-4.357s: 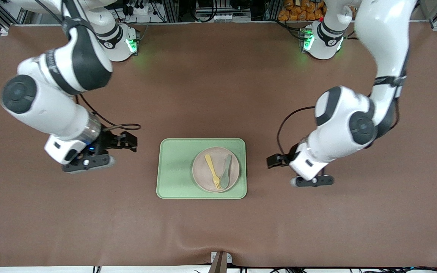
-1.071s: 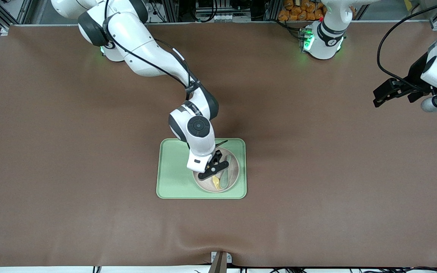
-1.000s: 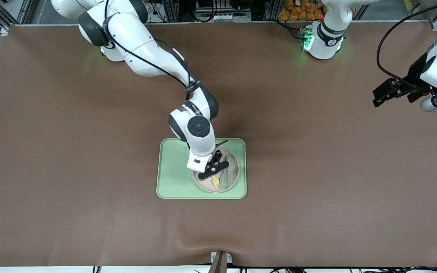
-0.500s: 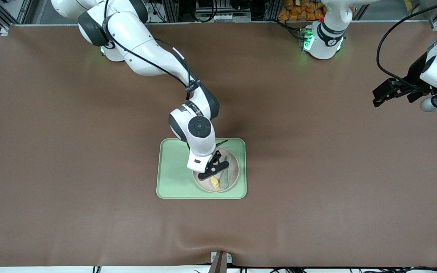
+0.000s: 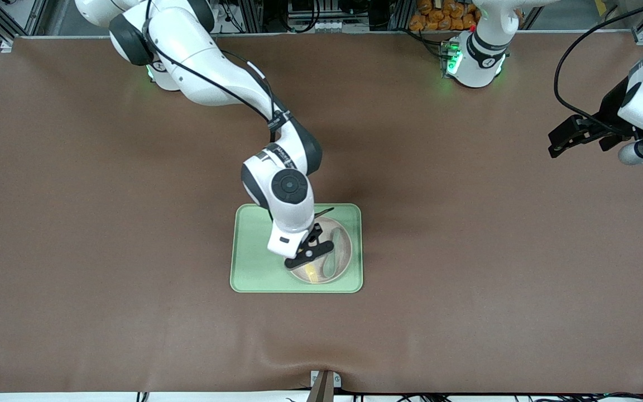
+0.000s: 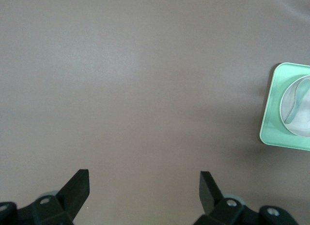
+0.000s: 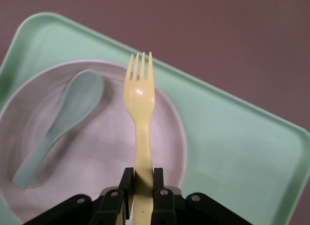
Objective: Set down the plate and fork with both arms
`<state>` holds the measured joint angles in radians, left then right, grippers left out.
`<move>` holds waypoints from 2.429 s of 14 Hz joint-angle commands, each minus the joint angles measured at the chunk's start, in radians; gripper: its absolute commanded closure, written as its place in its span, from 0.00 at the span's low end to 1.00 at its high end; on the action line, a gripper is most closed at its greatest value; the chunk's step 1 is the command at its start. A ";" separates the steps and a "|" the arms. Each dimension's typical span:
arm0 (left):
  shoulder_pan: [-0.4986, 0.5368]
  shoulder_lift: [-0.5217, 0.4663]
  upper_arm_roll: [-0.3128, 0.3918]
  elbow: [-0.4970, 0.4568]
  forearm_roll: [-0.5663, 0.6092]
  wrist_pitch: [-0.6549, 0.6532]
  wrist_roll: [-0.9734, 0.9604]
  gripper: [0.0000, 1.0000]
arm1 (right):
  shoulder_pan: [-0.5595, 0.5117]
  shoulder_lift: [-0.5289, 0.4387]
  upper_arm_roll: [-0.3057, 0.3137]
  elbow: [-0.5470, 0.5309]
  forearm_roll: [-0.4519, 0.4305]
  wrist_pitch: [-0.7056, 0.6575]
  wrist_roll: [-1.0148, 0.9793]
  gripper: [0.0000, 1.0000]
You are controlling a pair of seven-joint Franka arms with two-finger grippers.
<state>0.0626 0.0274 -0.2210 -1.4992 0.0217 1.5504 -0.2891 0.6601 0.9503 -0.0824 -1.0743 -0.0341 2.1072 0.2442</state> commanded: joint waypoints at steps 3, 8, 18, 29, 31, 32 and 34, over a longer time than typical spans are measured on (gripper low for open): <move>0.013 -0.015 -0.008 -0.001 -0.014 -0.015 0.025 0.00 | -0.120 -0.094 0.013 -0.120 0.028 -0.049 0.070 0.92; 0.013 -0.015 -0.001 -0.006 -0.017 -0.015 0.025 0.00 | -0.143 -0.125 0.010 -0.232 0.129 -0.029 0.189 0.92; 0.013 -0.015 -0.001 -0.004 -0.017 -0.015 0.025 0.00 | -0.100 -0.120 0.012 -0.325 0.129 0.073 0.288 0.62; 0.011 -0.012 -0.008 -0.004 -0.017 -0.015 0.025 0.00 | -0.282 -0.293 0.013 -0.309 0.132 -0.018 0.045 0.00; 0.011 -0.012 -0.008 -0.003 -0.017 -0.015 0.024 0.00 | -0.348 -0.327 0.015 -0.309 0.132 -0.048 -0.119 0.00; 0.011 -0.012 -0.008 -0.004 -0.017 -0.015 0.024 0.00 | -0.367 -0.346 0.013 -0.309 0.132 -0.084 -0.149 0.00; 0.011 -0.011 -0.008 -0.001 -0.017 -0.015 0.025 0.00 | -0.388 -0.387 0.007 -0.309 0.119 -0.128 -0.166 0.00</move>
<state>0.0631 0.0274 -0.2228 -1.5005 0.0181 1.5483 -0.2891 0.2894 0.6226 -0.0878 -1.3522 0.0855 2.0121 0.1093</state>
